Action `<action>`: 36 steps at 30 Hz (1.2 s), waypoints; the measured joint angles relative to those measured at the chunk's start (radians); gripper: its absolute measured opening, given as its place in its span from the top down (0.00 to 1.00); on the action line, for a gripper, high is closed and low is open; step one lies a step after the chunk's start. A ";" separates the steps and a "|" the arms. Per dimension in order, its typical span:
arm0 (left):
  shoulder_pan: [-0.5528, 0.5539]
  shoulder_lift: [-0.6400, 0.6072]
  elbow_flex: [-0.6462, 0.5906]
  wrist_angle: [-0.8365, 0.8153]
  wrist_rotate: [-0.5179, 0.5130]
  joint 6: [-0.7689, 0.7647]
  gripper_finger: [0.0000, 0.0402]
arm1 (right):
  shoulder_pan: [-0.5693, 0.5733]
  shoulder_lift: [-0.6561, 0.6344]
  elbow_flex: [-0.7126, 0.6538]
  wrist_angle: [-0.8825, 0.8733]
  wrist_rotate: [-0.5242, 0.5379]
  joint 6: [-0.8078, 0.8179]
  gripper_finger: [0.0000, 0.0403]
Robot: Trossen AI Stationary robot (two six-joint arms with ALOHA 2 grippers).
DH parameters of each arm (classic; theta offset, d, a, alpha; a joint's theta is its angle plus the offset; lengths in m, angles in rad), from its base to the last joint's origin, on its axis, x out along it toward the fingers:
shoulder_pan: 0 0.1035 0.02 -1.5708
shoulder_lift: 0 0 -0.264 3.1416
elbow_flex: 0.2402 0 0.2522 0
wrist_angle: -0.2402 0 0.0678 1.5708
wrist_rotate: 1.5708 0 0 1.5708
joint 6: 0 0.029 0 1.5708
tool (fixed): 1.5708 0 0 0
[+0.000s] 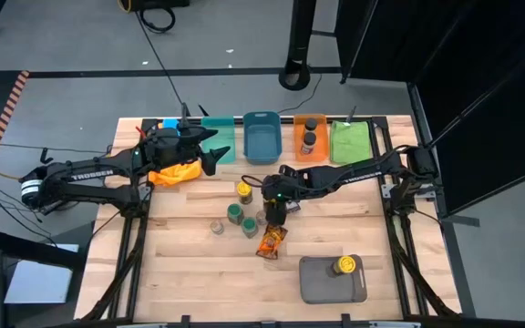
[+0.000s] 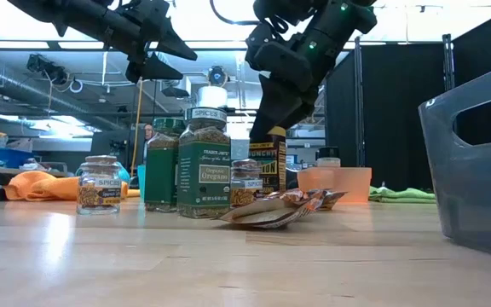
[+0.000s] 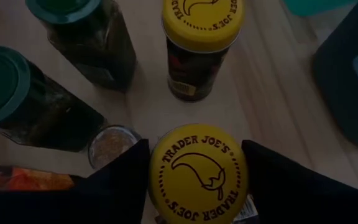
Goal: Sort spices by type
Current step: Put the right yellow seasoning can into the black bin
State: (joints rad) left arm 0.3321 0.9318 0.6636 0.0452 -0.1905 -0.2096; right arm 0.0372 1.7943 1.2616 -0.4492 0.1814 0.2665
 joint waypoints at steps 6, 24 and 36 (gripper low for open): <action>0.000 0.000 0.000 -0.003 0.000 0.022 0.08 | 0.000 0.000 0.001 -0.010 -0.010 -0.005 0.43; 0.000 0.000 0.000 -0.007 0.000 0.023 0.08 | 0.091 -0.269 0.118 -0.234 -0.003 0.102 0.43; 0.000 0.000 0.000 -0.008 0.000 0.023 0.08 | 0.510 -0.453 0.118 -0.382 0.142 0.598 0.43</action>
State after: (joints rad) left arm 0.3321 0.9319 0.6636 0.0376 -0.1909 -0.1871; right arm 0.5472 1.3414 1.3796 -0.8312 0.3235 0.8641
